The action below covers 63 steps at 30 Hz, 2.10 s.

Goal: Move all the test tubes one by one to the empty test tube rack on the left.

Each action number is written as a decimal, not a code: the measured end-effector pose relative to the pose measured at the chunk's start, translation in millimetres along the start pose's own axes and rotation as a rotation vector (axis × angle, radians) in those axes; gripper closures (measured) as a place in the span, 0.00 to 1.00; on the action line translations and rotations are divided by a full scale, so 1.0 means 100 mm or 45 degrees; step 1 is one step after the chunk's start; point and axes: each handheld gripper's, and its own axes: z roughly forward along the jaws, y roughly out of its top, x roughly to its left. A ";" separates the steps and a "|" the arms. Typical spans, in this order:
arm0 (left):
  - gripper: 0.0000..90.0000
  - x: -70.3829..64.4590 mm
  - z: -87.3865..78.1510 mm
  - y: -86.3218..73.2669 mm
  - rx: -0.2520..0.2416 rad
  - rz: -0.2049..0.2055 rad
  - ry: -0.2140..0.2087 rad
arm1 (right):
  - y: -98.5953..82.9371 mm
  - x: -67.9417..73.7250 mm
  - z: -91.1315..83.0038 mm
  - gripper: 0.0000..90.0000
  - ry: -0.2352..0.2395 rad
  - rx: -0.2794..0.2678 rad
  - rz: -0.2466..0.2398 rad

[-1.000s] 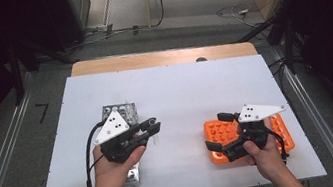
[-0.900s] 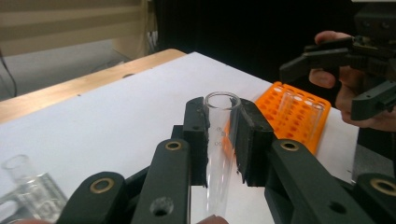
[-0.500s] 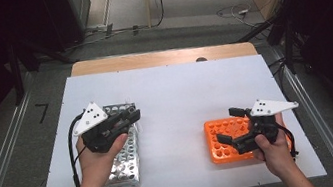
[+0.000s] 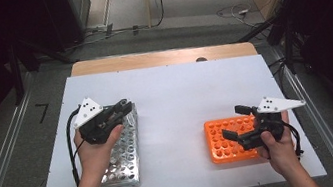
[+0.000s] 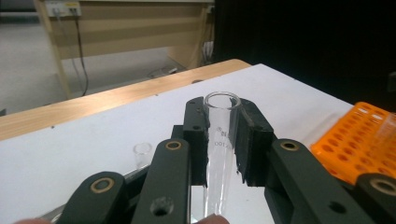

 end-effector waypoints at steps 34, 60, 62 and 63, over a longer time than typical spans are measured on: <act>0.84 0.00 0.24 -0.25 0.201 0.080 0.178 | -0.04 -0.05 0.01 0.00 -0.009 -0.014 0.032; 0.64 0.04 0.26 -0.24 0.378 -0.011 0.106 | -0.04 -0.16 -0.09 0.00 -0.031 -0.039 0.050; 0.58 0.04 0.23 -0.23 0.355 -0.028 0.096 | -0.05 -0.18 -0.11 0.00 -0.034 -0.041 0.054; 0.55 0.04 0.21 -0.23 0.339 -0.038 0.083 | -0.05 -0.18 -0.12 0.00 -0.035 -0.040 0.056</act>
